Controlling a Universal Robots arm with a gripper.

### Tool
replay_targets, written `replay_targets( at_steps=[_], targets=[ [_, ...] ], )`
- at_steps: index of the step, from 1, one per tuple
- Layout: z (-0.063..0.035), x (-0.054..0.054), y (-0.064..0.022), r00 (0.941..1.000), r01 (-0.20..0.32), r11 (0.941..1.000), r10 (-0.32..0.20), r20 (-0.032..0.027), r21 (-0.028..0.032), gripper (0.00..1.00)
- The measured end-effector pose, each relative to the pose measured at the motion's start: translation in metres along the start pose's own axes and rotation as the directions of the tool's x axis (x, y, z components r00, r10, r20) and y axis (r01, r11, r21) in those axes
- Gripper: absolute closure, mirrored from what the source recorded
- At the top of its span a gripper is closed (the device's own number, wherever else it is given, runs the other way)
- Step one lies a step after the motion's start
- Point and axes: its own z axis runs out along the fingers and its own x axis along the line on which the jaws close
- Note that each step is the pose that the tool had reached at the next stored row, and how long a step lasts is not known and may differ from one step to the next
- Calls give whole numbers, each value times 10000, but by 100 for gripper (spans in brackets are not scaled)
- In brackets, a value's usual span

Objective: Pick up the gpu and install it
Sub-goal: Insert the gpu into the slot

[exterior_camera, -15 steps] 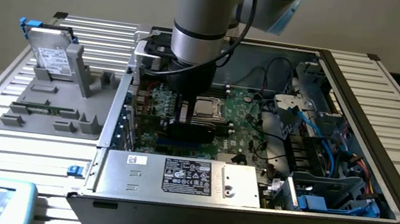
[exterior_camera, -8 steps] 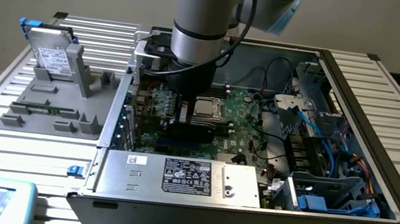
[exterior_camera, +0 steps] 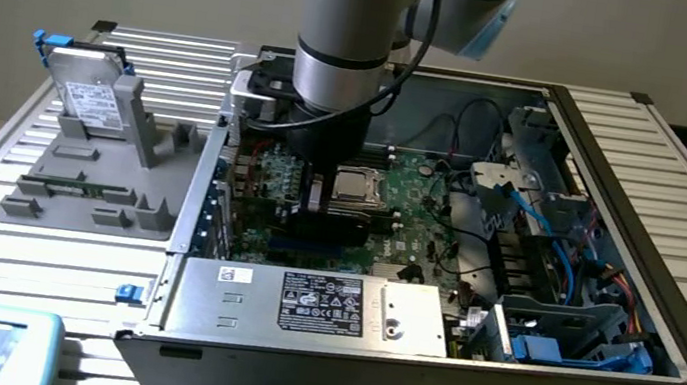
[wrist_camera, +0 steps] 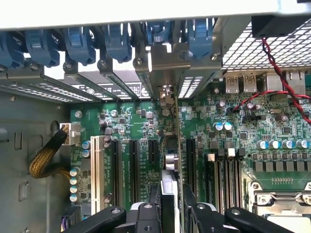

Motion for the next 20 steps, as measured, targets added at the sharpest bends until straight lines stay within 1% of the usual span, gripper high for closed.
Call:
replay_targets(
  at_steps=[2, 9, 10, 12, 13, 14, 18, 20],
  targets=[
    [1, 0, 0, 10000, -1, 10000, 1, -2, 20, 71],
    [-11, 0, 0, 10000, -1, 10000, 1, 2, 31, 71],
    [-11, 0, 1, 10000, -1, 10000, 1, 3, 46, 71],
    [-12, 0, 1, 10000, -5, 9999, 5, 4, 109, 71],
    [-13, 1, 2, 10000, -8, 9999, 8, 4, 166, 71],
    [-12, 0, 5, 10000, -10, 9998, 10, 7, 194, 71],
    [-6, 2, 40, 10000, -8, 9998, 7, 5, 200, 71],
    [-4, 3, 42, 10000, -8, 9998, 8, 8, 205, 71]
  ],
)
